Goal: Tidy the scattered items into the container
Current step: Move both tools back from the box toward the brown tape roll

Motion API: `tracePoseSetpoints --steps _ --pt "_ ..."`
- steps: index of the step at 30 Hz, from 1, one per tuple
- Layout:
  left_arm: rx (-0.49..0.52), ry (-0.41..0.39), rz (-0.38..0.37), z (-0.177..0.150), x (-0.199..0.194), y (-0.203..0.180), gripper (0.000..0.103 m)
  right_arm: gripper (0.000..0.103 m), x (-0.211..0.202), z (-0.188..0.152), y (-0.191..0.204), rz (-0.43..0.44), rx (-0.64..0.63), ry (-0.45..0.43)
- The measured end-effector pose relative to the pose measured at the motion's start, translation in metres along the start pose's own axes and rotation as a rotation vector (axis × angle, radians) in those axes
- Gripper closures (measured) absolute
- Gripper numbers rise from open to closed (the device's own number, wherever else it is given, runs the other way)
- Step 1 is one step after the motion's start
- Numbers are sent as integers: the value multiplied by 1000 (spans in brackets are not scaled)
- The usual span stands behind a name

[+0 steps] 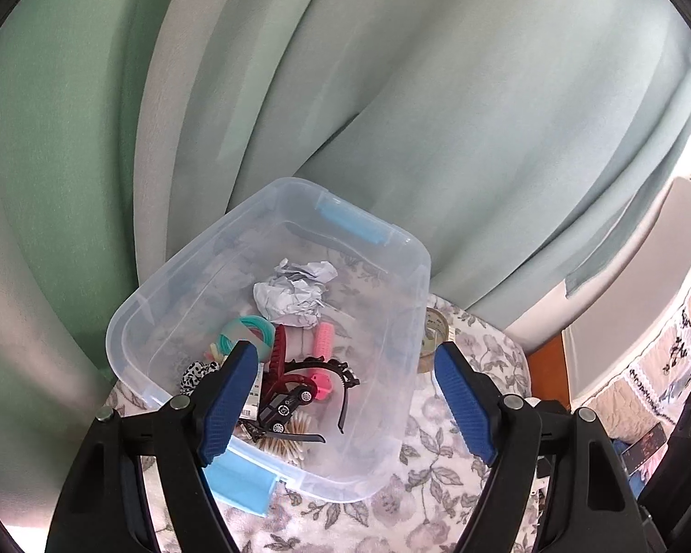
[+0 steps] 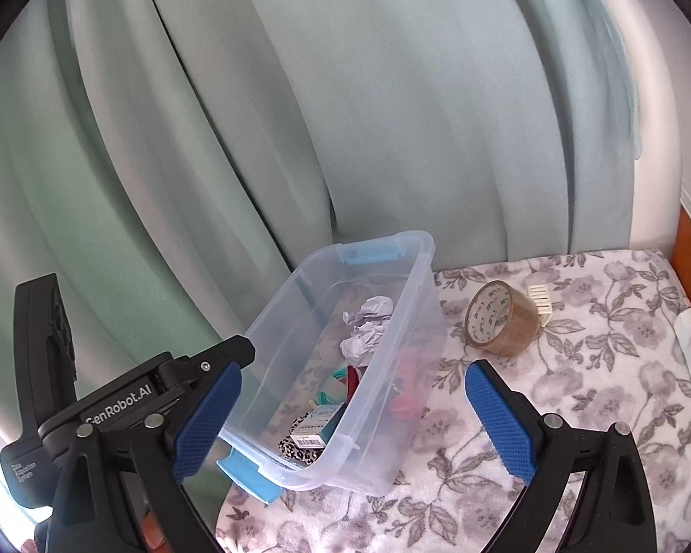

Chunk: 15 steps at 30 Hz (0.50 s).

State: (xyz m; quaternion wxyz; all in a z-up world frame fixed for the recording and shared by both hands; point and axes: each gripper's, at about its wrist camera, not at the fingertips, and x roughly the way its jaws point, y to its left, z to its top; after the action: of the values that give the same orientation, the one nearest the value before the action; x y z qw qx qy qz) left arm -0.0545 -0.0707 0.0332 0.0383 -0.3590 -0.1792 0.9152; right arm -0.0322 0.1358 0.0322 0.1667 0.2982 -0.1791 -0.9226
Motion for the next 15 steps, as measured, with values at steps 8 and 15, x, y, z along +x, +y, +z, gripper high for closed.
tracePoseSetpoints --steps 8,15 --pt "131 -23 21 -15 -13 -51 16 3 -45 2 -33 -41 43 -95" --pt "201 -78 15 -34 -23 -87 9 3 -77 -1 -57 -88 48 -157"
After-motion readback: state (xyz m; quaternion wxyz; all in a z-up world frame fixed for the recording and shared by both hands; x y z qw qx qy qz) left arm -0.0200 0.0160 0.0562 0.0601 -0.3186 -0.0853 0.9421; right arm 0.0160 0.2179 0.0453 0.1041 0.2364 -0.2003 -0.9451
